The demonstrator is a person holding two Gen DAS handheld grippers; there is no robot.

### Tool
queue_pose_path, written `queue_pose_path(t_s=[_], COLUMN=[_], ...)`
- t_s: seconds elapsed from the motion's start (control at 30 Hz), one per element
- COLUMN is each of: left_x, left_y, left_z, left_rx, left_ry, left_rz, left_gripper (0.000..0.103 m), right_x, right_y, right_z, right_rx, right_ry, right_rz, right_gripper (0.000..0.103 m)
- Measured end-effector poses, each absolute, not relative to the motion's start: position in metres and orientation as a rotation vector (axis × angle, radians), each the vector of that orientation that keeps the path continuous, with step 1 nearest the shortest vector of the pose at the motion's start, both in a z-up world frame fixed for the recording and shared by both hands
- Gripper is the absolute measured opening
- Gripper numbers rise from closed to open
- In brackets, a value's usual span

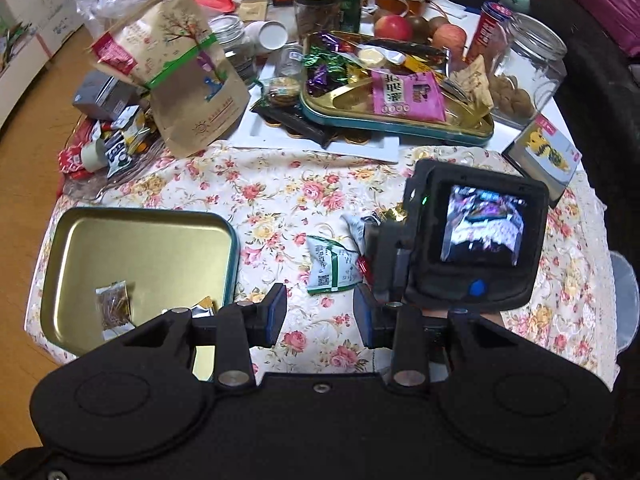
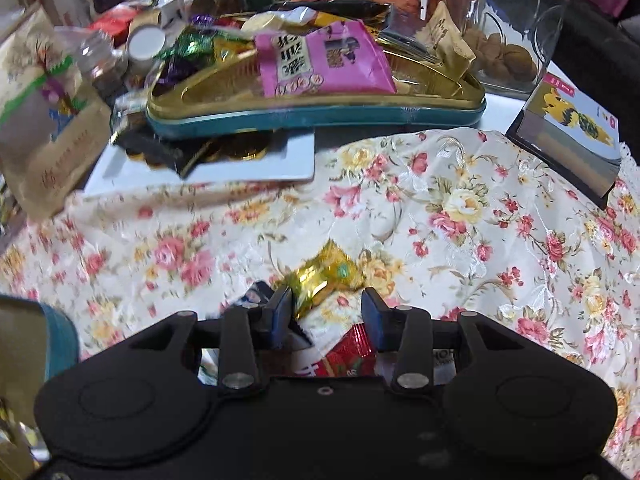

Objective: Organize snacks
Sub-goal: 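Move both open grippers back toward the snack pile, then lower left gripper toward green-white packet while right gripper grasps white hawthorn-strip bar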

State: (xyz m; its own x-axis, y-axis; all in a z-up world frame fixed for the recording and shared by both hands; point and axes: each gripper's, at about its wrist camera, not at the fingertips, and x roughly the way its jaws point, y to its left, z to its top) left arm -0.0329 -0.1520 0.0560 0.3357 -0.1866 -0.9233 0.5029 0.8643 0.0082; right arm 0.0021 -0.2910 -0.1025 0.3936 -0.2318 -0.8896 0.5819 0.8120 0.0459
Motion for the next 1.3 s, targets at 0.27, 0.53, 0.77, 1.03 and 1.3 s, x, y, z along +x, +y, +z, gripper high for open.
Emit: queue_pose_path(t_s=[0.27,0.53,0.77,1.03,1.3], left_x=[-0.035,-0.034,-0.03,-0.001,0.023], left_y=[-0.157,-0.164,-0.166,-0.145,-0.116], left_z=[0.055,0.045,0.028,0.017,0.006], left_rx=[0.333,0.357,0.398,0.323,0.218], left_ry=[1.149,1.179,1.207,1.281,1.347], left_rz=[-0.481,-0.492,-0.486,-0.523,-0.489], left_gripper=[0.045,0.045,0.044,0.044,0.044], right_x=[-0.032,-0.066,-0.077,-0.102,-0.131], right_y=[-0.279,-0.28,-0.296,-0.318,-0.348], right_z=[-0.1,-0.097,-0.08,-0.051,-0.044], right_rx=[0.278,0.3,0.381,0.526,0.741], right_ry=[1.137,1.149,1.125,1.028,0.994], right_rz=[-0.454,-0.435,-0.442,-0.409,-0.435], right_gripper=[0.038,0.014,0.014,0.021,0.034])
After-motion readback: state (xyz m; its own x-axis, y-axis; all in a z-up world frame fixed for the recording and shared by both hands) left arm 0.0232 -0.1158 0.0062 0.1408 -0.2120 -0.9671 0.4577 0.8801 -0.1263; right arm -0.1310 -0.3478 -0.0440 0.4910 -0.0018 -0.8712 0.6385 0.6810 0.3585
